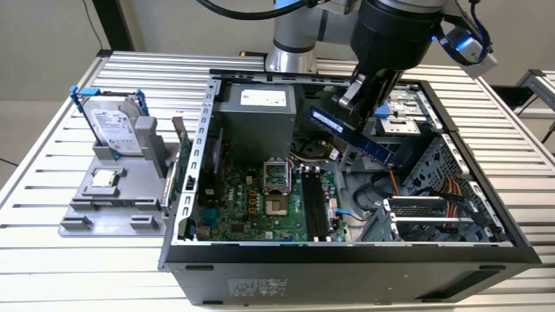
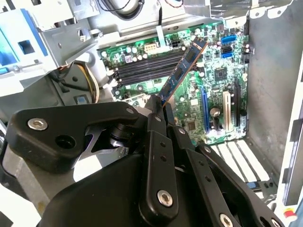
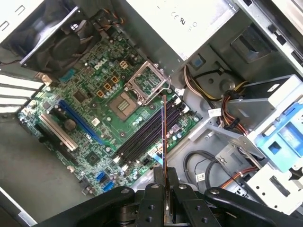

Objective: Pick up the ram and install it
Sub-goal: 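Insert the ram into the slot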

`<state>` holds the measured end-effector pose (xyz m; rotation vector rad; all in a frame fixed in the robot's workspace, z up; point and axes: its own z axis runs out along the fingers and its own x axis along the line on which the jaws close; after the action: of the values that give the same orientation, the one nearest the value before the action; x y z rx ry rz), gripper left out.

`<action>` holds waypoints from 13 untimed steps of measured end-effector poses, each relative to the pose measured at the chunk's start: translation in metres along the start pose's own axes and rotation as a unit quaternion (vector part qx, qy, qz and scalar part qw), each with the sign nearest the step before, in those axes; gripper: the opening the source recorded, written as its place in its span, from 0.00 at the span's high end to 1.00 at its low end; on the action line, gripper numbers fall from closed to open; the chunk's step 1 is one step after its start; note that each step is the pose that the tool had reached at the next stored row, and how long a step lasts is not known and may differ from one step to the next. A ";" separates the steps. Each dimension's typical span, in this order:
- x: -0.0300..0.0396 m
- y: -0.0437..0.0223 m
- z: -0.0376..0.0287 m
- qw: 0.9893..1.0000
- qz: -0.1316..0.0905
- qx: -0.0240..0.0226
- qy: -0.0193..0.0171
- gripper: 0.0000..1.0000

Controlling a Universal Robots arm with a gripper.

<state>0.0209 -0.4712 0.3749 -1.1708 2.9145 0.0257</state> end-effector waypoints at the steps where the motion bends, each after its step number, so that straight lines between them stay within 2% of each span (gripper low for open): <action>1: 0.0000 0.0000 0.0000 1.000 0.003 0.000 0.000 1.00; 7: 0.0000 0.0000 0.0000 1.000 0.025 0.000 0.000 1.00; 13: 0.0000 0.0000 0.0000 0.999 0.047 0.000 -0.001 1.00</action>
<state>0.0209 -0.4712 0.3749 -1.0327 2.9654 0.0255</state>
